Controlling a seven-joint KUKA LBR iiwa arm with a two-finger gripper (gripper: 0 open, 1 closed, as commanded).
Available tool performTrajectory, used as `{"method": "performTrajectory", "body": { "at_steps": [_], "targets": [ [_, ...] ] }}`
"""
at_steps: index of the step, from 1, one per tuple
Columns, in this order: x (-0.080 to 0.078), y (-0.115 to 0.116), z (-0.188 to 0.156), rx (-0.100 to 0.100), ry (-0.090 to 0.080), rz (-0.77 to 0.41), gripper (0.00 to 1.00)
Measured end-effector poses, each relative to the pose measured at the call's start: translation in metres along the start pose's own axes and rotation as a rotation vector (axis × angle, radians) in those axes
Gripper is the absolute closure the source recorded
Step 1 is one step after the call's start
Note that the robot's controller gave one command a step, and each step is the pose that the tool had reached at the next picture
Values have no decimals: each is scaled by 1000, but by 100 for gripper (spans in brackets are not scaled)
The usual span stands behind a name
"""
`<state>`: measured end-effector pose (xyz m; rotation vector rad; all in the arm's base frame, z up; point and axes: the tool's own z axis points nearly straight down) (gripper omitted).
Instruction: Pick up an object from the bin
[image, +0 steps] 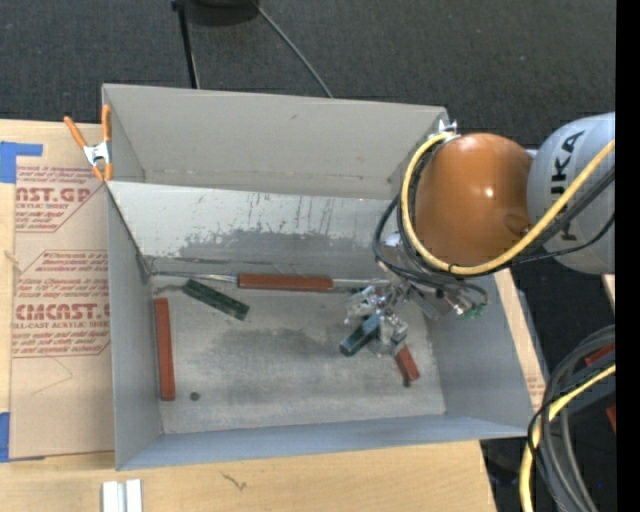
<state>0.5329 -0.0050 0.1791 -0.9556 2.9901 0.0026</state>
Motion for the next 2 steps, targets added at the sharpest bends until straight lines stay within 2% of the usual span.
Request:
{"method": "performTrajectory", "body": {
  "at_steps": [1,2],
  "targets": [
    [0,0,0,0,0,0,100],
    [0,-25,-49,-3,4,-8,100]
  ]
}}
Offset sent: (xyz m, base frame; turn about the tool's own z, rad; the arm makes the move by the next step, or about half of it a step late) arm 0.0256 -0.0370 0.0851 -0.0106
